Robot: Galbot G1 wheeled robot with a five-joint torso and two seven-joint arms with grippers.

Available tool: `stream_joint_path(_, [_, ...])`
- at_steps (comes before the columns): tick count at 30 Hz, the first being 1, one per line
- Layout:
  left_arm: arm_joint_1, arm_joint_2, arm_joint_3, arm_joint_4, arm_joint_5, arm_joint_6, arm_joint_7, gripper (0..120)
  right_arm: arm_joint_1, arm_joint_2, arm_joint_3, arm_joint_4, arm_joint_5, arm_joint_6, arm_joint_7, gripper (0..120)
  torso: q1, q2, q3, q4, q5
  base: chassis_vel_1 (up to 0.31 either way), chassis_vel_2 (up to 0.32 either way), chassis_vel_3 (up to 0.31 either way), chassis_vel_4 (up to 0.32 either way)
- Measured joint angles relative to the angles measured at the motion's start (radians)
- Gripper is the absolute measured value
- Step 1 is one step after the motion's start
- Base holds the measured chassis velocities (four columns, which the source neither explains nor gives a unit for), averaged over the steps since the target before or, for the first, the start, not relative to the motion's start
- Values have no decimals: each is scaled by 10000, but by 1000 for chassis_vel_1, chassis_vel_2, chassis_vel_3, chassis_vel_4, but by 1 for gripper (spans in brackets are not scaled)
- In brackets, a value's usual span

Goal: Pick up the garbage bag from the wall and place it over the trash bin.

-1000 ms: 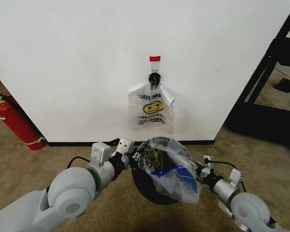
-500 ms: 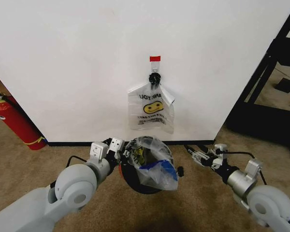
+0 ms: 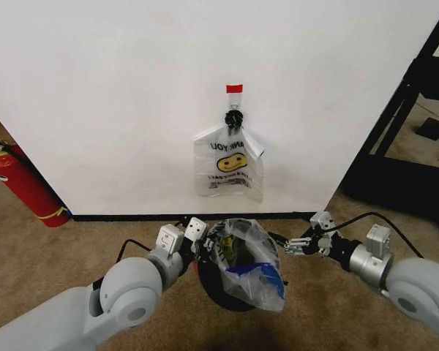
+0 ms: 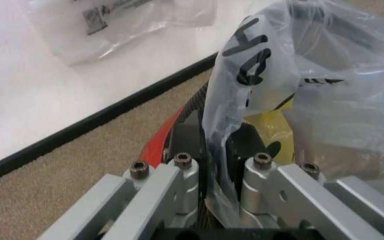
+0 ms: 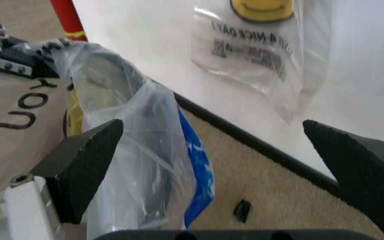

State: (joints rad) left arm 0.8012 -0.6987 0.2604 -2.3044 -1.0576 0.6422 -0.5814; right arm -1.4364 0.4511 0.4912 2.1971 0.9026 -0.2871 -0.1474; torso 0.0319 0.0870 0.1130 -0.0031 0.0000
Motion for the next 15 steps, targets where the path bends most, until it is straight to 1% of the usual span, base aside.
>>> stream_joint_path(8, [-235, -17, 290, -86, -34, -3, 78, 5, 4, -46, -239, -283, -51, -383, -104, 97, 0, 0, 0, 0, 0, 0, 0, 0, 0])
stream_joint_path(11, [-384, 4, 677, -113, -34, -5, 118, 5, 19, 0, -361, -390, -183, -496, -168, 97, 0, 0, 0, 0, 0, 0, 0, 0, 0])
stream_joint_path(15, [-498, -51, 957, -150, -25, -6, 128, 5, 22, 52, -446, -481, -195, -594, -185, 97, 0, 0, 0, 0, 0, 0, 0, 0, 0])
